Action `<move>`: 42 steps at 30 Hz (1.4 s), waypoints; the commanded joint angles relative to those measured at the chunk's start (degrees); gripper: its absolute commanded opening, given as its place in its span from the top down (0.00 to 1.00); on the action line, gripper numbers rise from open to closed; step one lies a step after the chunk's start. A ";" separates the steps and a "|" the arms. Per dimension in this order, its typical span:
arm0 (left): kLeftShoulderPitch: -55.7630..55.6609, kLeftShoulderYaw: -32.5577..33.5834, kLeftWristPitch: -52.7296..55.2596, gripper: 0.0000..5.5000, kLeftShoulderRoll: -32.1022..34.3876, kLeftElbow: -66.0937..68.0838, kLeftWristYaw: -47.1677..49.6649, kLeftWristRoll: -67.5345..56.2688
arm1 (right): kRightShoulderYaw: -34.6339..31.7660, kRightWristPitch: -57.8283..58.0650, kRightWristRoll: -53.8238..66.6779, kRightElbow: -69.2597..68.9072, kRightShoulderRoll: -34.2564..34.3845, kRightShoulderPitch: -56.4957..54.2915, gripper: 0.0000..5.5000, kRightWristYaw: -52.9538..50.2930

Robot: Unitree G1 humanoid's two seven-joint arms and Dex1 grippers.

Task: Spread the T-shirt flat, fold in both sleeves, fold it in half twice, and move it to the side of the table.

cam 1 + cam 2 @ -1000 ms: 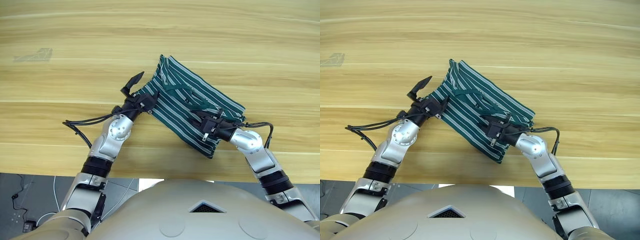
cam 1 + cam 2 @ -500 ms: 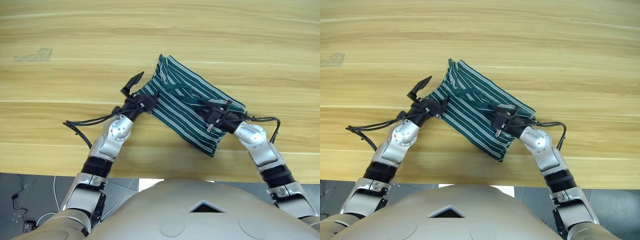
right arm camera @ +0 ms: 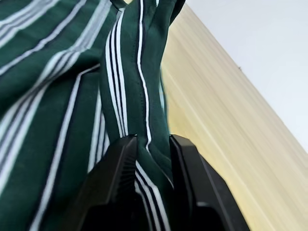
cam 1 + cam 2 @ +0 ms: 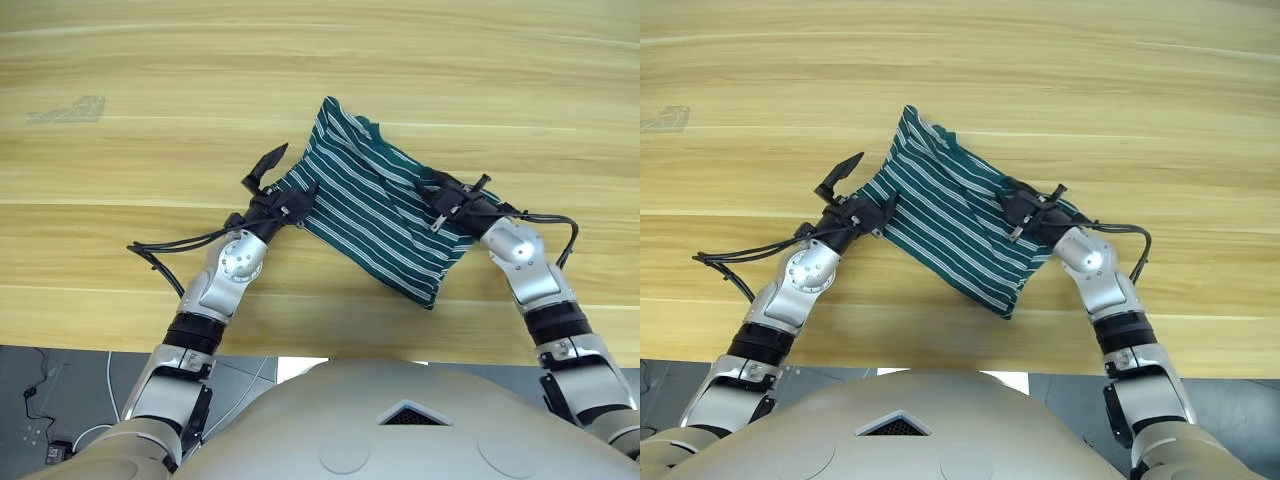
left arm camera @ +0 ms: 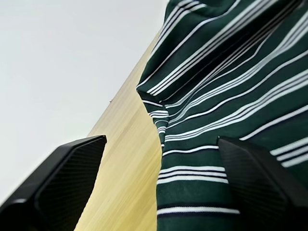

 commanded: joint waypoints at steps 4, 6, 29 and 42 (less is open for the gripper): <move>0.78 -1.01 1.10 0.22 0.71 2.79 -0.86 1.38 | -5.95 0.14 -1.30 6.70 -1.60 -5.73 0.77 -8.35; 0.72 -1.08 1.03 0.22 0.64 2.93 -0.86 1.42 | -5.72 -0.22 -1.06 5.76 -1.10 -5.12 0.77 -8.38; 6.36 13.86 9.96 0.22 -3.36 -31.02 -7.89 -24.57 | -6.52 5.70 0.26 -14.86 -15.59 -1.24 0.77 12.90; 6.66 12.75 11.55 0.22 -4.10 -31.02 -7.67 -19.76 | 0.04 1.23 -5.24 5.61 -14.53 -5.55 0.77 13.91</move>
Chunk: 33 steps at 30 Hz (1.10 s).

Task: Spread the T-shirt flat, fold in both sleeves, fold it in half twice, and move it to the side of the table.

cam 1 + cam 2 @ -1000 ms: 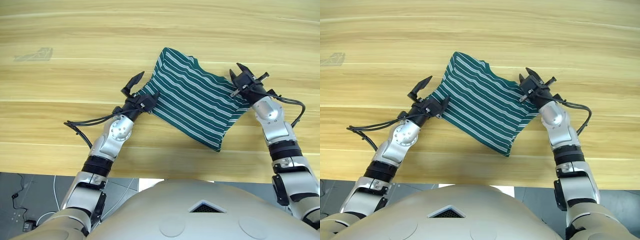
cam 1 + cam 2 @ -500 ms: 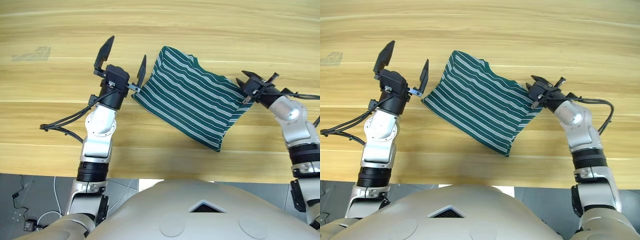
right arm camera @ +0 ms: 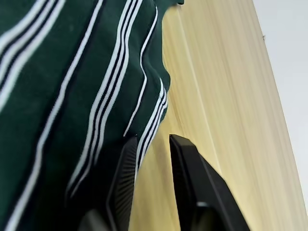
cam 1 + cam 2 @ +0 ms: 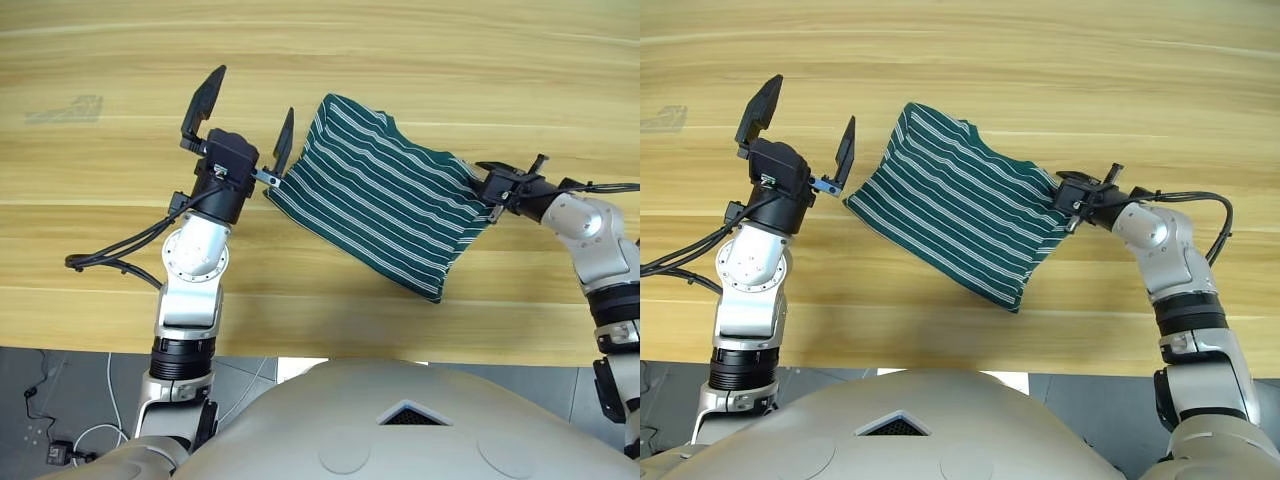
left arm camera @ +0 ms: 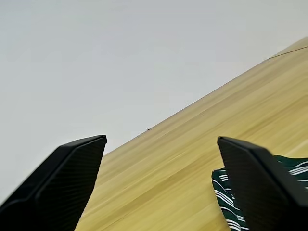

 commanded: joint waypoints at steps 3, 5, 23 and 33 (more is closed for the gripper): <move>-0.01 -0.47 0.85 0.22 -0.41 0.09 -0.40 1.20 | 1.49 -0.83 -3.06 6.65 -2.76 -4.54 0.77 1.12; 0.09 -0.64 0.91 0.22 -0.48 -0.03 -0.35 1.58 | 1.09 -1.25 -4.54 9.96 -5.18 -8.08 0.77 0.37; 2.30 -4.21 1.97 0.22 -2.63 -2.14 -1.20 3.49 | 12.38 1.04 9.10 -30.98 -4.33 9.50 0.77 23.94; 2.00 -6.03 1.63 0.22 -3.78 -0.99 -0.77 5.76 | 18.80 -3.13 4.73 -18.63 7.70 8.74 0.77 16.77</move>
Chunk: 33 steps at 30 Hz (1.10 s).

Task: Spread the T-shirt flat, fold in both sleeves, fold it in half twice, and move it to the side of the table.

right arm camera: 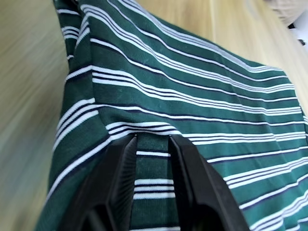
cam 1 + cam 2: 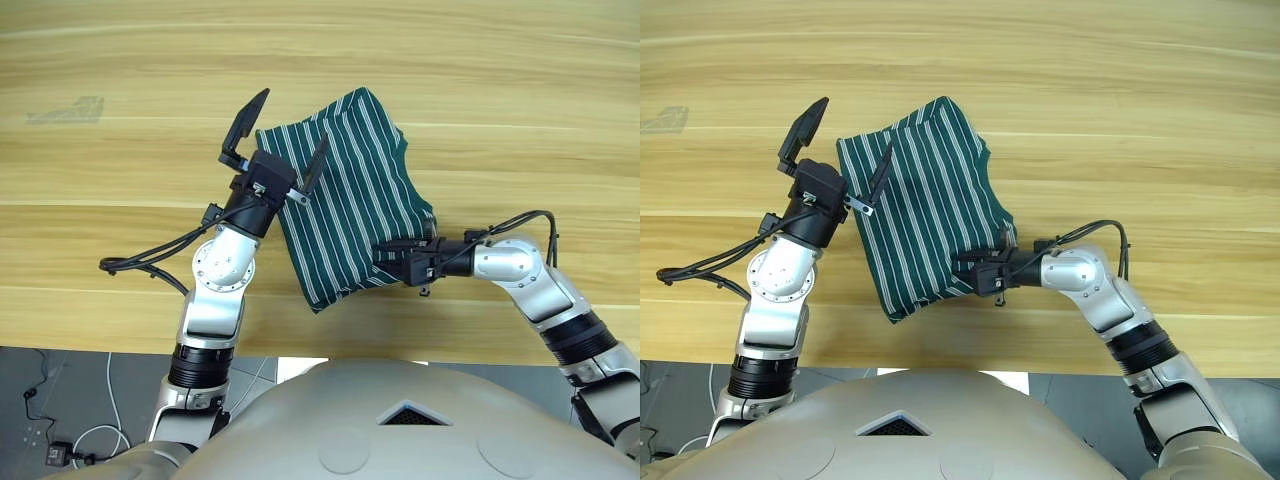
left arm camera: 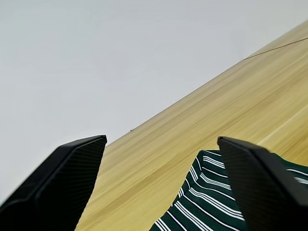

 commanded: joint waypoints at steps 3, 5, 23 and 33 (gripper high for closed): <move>-0.61 -0.23 0.34 0.22 -0.25 1.22 0.31 1.34 | 5.60 -1.16 -4.10 5.88 3.72 0.25 0.77 -0.34; -0.67 -0.26 0.31 0.22 -0.21 1.37 0.26 1.57 | 7.17 -1.24 -3.88 5.75 4.69 0.71 0.77 0.02; 1.68 6.47 -4.06 0.22 5.22 -2.58 -2.57 -1.43 | -19.76 25.04 51.27 -29.93 1.55 4.54 0.77 -1.79; 18.97 20.11 -28.71 0.09 25.02 2.38 6.49 28.21 | -23.60 -37.80 -10.15 2.38 -7.29 -2.26 0.59 -13.71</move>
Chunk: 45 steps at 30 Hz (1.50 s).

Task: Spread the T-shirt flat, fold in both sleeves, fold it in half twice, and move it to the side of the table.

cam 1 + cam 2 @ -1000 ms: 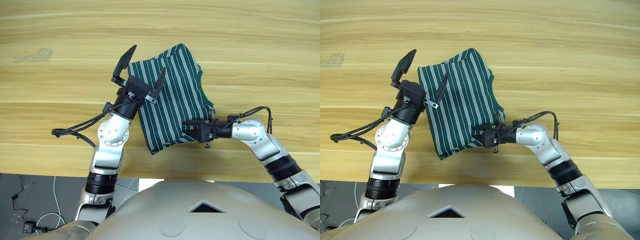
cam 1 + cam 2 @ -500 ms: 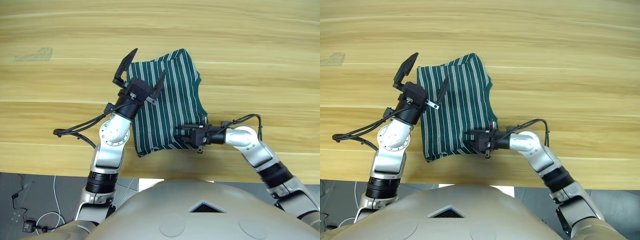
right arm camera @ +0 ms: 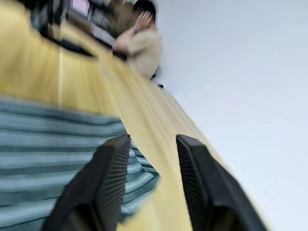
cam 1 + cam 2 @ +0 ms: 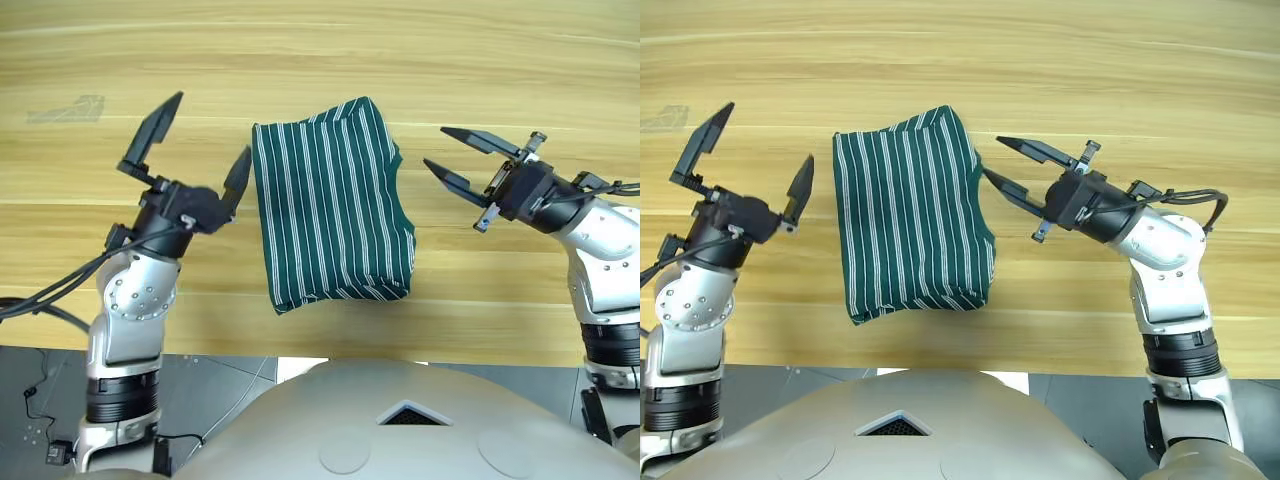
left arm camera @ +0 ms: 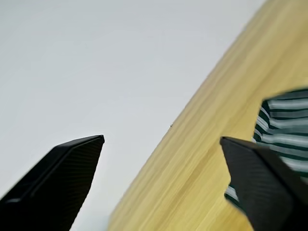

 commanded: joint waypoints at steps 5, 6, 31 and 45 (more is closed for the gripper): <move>12.65 0.82 -15.27 0.02 11.16 2.50 9.00 26.70 | 0.93 -45.83 -39.25 24.10 -5.61 -7.19 0.48 -13.73; 13.32 0.91 -16.29 0.02 12.00 2.39 9.37 27.83 | 0.94 -47.93 -41.69 25.92 -5.83 -7.37 0.48 -15.16; 7.76 -21.14 -23.05 0.02 20.17 13.69 5.72 32.54 | 15.35 -52.43 -65.55 36.87 -3.74 -12.08 0.48 -42.11; 9.40 -25.52 -20.34 0.27 24.97 16.28 1.37 27.32 | 20.54 -49.67 -64.35 37.07 -5.57 -14.27 0.73 -46.21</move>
